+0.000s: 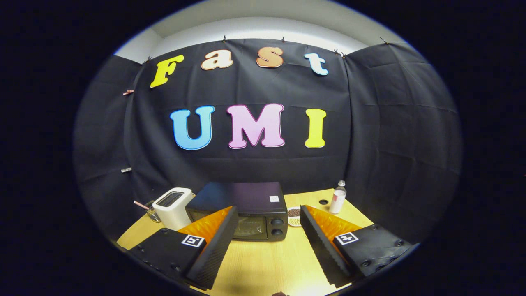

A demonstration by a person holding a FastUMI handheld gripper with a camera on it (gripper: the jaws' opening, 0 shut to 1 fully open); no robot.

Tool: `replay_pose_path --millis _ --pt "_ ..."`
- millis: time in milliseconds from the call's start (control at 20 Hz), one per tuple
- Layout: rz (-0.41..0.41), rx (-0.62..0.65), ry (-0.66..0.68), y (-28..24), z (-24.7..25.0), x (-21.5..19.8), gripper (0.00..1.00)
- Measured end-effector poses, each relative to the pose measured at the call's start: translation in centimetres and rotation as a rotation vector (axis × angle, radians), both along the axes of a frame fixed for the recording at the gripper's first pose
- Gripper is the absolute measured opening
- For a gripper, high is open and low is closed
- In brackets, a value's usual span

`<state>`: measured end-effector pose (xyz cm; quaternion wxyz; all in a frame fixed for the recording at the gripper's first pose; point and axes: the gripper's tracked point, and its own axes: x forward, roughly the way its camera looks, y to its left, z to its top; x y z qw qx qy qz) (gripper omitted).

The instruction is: Open the toaster oven, put the food inside, and close the toaster oven door.

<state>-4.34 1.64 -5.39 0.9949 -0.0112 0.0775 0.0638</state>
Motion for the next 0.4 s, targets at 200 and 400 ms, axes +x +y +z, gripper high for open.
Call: replay_pose_path --millis 200,400 --pt "-0.031 0.046 0.022 -0.8 -0.2 0.2 0.99" --pt "-0.056 0.07 0.027 -1.0 0.3 1.1 0.99"
